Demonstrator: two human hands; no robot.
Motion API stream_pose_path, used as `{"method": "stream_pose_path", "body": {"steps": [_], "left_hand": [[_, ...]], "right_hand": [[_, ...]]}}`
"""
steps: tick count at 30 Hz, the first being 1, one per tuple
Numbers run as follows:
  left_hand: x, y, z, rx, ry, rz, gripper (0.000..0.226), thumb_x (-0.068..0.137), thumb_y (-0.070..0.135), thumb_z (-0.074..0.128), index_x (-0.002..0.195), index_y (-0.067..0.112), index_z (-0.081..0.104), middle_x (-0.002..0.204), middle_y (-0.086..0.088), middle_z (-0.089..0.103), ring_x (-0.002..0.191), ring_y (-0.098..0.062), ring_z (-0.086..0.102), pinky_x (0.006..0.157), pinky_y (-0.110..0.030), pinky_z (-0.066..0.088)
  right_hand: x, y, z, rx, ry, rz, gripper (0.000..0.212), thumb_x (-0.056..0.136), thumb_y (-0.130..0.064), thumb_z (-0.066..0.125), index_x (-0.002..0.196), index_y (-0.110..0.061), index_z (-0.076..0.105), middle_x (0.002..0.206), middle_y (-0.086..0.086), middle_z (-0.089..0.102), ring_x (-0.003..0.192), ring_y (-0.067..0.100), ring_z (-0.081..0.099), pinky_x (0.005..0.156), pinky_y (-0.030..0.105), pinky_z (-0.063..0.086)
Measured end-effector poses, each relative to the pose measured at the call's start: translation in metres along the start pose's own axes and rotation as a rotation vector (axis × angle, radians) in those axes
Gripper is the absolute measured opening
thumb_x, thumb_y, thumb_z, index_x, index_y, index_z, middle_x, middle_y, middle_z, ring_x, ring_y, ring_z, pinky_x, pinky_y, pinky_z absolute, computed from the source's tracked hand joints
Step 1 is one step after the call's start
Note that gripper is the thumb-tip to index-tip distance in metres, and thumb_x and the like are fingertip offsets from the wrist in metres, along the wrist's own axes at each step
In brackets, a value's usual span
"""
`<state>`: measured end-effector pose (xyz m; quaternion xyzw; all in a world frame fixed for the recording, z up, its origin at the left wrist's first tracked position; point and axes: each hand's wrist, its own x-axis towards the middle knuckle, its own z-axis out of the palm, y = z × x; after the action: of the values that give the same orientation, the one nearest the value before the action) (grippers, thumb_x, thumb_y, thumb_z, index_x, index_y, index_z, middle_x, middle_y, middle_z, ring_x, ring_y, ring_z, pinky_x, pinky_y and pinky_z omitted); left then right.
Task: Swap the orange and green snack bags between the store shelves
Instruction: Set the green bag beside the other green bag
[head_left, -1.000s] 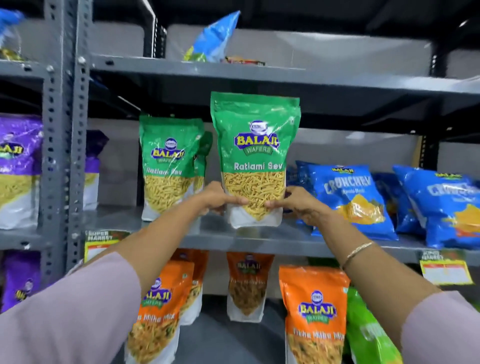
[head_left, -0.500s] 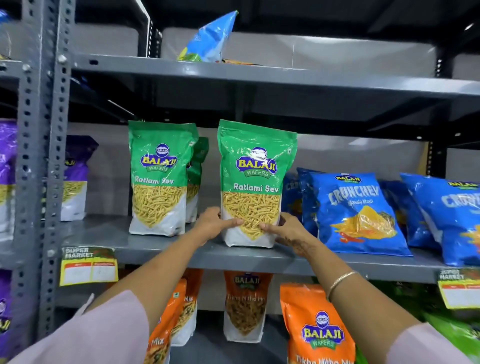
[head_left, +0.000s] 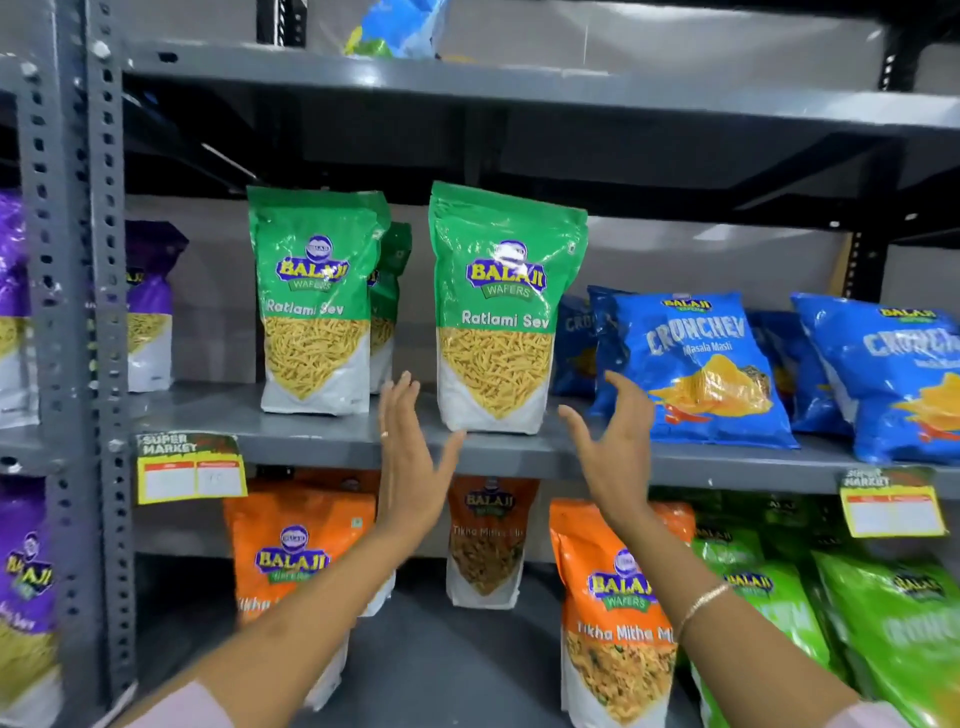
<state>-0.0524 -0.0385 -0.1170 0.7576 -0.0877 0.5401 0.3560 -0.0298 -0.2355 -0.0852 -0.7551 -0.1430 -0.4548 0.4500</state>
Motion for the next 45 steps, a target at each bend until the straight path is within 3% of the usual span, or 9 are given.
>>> {"method": "stream_pose_path", "body": {"steps": [3, 6, 9, 15, 18, 24, 28, 38, 45], "left_hand": [[-0.058, -0.012, 0.012, 0.103, -0.073, 0.225, 0.063, 0.083, 0.033, 0.055, 0.134, 0.005, 0.029, 0.148, -0.013, 0.024, 0.14, -0.028, 0.018, 0.118, -0.031, 0.011], [-0.099, -0.022, 0.036, 0.096, -0.246, 0.213, 0.062, 0.083, 0.038, 0.054, 0.131, 0.006, 0.033, 0.142, -0.011, 0.031, 0.134, -0.026, 0.028, 0.115, -0.031, 0.02], [-0.127, -0.019, 0.069, 0.019, -0.499, -0.144, 0.072, 0.084, 0.058, 0.043, 0.133, 0.006, 0.036, 0.138, -0.013, 0.041, 0.129, -0.026, 0.038, 0.11, -0.036, 0.029], [-0.156, -0.02, 0.144, -0.204, -0.949, -0.739, 0.089, 0.076, 0.037, 0.07, 0.144, 0.005, 0.024, 0.152, -0.012, 0.032, 0.137, -0.026, 0.035, 0.11, -0.036, 0.032], [-0.176, -0.028, 0.166, -0.423, -1.137, -0.901, 0.08, 0.068, 0.032, 0.078, 0.136, 0.013, 0.04, 0.141, -0.008, 0.051, 0.124, -0.022, 0.051, 0.105, -0.035, 0.041], [-0.203, -0.036, 0.184, -0.42, -0.949, -0.906, 0.069, 0.053, 0.017, 0.086, 0.117, 0.006, 0.059, 0.119, -0.016, 0.067, 0.107, -0.028, 0.064, 0.095, -0.042, 0.051], [-0.2, -0.038, 0.178, -0.331, -0.896, -0.903, 0.052, 0.057, 0.012, 0.086, 0.105, 0.005, 0.067, 0.112, -0.016, 0.07, 0.102, -0.028, 0.067, 0.091, -0.043, 0.053], [-0.167, -0.08, 0.099, -0.171, -0.818, -0.898, 0.064, 0.047, 0.028, 0.089, 0.105, 0.009, 0.068, 0.114, -0.012, 0.07, 0.103, -0.026, 0.067, 0.093, -0.04, 0.053], [-0.162, -0.115, 0.063, -0.151, -0.793, -0.896, 0.052, 0.06, 0.011, 0.084, 0.109, 0.006, 0.065, 0.117, -0.015, 0.068, 0.106, -0.029, 0.064, 0.089, -0.033, 0.05]], "right_hand": [[-0.034, 0.042, -0.021, -0.146, 0.116, -0.059, 0.069, 0.081, -0.044, 0.054, 0.134, -0.005, 0.034, 0.141, 0.019, 0.04, 0.133, 0.026, 0.027, 0.115, 0.019, 0.008], [-0.065, 0.09, -0.042, -0.219, 0.18, 0.065, 0.075, 0.084, -0.055, 0.043, 0.135, -0.001, 0.03, 0.142, 0.024, 0.035, 0.134, 0.028, 0.024, 0.115, 0.03, 0.012], [-0.092, 0.129, -0.058, -0.288, 0.12, 0.258, 0.077, 0.084, -0.053, 0.044, 0.139, -0.002, 0.025, 0.147, 0.022, 0.027, 0.138, 0.029, 0.02, 0.116, 0.042, 0.02], [-0.124, 0.199, -0.065, -0.03, -0.458, 0.813, 0.094, 0.076, -0.054, 0.061, 0.142, -0.003, 0.018, 0.148, 0.015, 0.034, 0.136, 0.031, 0.036, 0.114, 0.047, 0.029], [-0.14, 0.218, -0.064, 0.102, -0.694, 0.912, 0.086, 0.077, -0.036, 0.068, 0.14, -0.008, 0.017, 0.141, 0.009, 0.042, 0.132, 0.029, 0.041, 0.109, 0.042, 0.036], [-0.153, 0.23, -0.05, 0.165, -0.717, 0.848, 0.075, 0.07, -0.004, 0.075, 0.133, -0.009, 0.034, 0.124, 0.009, 0.054, 0.114, 0.02, 0.051, 0.094, 0.032, 0.043], [-0.152, 0.231, -0.042, 0.129, -0.629, 0.825, 0.064, 0.065, -0.002, 0.078, 0.12, -0.008, 0.047, 0.117, 0.013, 0.061, 0.109, 0.025, 0.056, 0.094, 0.039, 0.047], [-0.157, 0.175, 0.027, 0.149, -0.703, 0.735, 0.063, 0.06, -0.006, 0.082, 0.117, -0.007, 0.054, 0.119, 0.012, 0.065, 0.11, 0.028, 0.06, 0.095, 0.042, 0.049], [-0.18, 0.154, 0.078, 0.197, -0.688, 0.749, 0.064, 0.061, -0.004, 0.081, 0.119, -0.005, 0.052, 0.121, 0.014, 0.064, 0.113, 0.03, 0.059, 0.096, 0.043, 0.048]]}}
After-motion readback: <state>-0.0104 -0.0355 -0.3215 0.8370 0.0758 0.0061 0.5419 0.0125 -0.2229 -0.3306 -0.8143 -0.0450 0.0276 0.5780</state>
